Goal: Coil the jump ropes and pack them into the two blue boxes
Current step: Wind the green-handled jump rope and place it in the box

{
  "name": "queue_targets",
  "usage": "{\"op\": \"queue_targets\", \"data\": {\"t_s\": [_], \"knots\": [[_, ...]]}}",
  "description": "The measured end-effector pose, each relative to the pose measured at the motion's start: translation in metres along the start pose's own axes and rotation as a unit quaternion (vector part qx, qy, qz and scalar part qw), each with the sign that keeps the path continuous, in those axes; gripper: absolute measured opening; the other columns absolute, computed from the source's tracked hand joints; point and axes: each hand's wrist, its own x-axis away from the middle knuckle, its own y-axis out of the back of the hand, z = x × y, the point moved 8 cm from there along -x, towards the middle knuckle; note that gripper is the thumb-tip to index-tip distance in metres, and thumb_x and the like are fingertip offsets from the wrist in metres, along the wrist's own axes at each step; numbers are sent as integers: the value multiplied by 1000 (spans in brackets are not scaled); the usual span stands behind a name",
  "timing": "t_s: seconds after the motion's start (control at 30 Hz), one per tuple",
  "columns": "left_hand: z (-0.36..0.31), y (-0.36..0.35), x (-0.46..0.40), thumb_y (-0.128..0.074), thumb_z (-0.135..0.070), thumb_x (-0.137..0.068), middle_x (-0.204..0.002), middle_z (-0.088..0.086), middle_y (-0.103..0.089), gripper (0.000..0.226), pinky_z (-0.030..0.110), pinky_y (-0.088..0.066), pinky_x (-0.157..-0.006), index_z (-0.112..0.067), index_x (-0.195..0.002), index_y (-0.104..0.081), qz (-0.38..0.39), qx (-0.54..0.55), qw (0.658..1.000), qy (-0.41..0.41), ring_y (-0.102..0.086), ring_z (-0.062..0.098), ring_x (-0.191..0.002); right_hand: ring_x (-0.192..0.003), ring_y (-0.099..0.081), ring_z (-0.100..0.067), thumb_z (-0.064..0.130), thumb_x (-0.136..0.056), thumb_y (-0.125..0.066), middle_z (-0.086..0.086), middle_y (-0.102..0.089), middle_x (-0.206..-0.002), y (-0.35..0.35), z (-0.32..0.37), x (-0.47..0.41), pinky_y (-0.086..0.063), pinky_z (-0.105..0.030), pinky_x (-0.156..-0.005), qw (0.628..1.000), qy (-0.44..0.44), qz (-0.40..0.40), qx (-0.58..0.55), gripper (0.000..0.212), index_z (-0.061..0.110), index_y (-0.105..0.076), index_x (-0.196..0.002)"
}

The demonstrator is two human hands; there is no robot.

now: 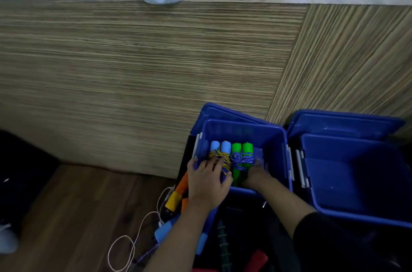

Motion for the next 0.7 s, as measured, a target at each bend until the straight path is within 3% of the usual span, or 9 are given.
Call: {"op": "queue_targets", "data": {"t_s": [0.07, 0.13, 0.23, 0.3, 0.43, 0.57, 0.7], "knots": [[1, 0, 0, -43, -49, -85, -99, -10, -71, 44, 42, -25, -96, -25, -112, -68, 8, -7, 1000, 5, -64, 12, -87, -140, -26, -30, 48, -87, -58, -20, -2, -157, 2, 3, 2, -30, -31, -111, 999, 8, -5, 33, 99, 6, 6, -149], [0, 0, 0, -43, -48, -85, -96, -10, -71, 44, 42, -26, -96, -25, -111, -69, 8, -7, 1000, 2, -64, 12, -85, -135, -35, -28, 41, -87, -61, -19, -19, -154, 5, 3, 7, -34, -27, -105, 999, 9, -11, 38, 95, 1, 0, -149], [1, 0, -1, -42, -47, -86, -92, -8, -72, 44, 44, -28, -97, -23, -109, -70, 1, -2, 1000, -5, -64, 14, -83, -120, -51, -28, 30, -90, -57, -18, -53, -132, 21, 7, 20, -40, -25, -91, 996, 64, -58, 39, 47, 7, -49, -131], [0, -1, -2, -41, -47, -85, -90, -5, -72, 45, 44, -30, -95, -22, -107, -71, -4, -2, 1000, -9, -65, 16, -82, -108, -58, -32, 26, -91, -57, -21, -63, -115, 35, 6, 37, -40, -28, -80, 987, 104, -117, 15, 32, 4, -62, -113], [-1, 0, 0, -43, -44, -83, -86, 5, -71, 45, 46, -33, -93, -15, -98, -74, -35, -5, 999, -23, -65, 24, -78, -96, -59, -35, 10, -88, -58, -23, -61, -100, 59, -13, 82, -38, -30, -82, 942, 167, -280, -76, 20, -3, -66, -101], [-9, 5, 7, -36, -39, -81, -86, 11, -66, 49, 55, -40, -85, -7, -96, -69, 6, -14, 998, 59, -63, 29, -82, -90, -61, -26, -1, -84, -54, -12, -57, -100, 62, -42, 136, -50, -30, -85, 886, 239, -368, -148, 22, 1, -66, -103], [-61, 13, 29, -35, -38, -83, -99, 8, -67, 46, 49, -31, -92, -12, -105, -66, 7, 11, 1000, -23, -62, 26, -93, -86, -59, -19, -9, -82, -55, -1, -52, -96, 55, -104, 181, -51, -28, -81, 859, 218, -431, -169, 24, 4, -67, -98]]}}
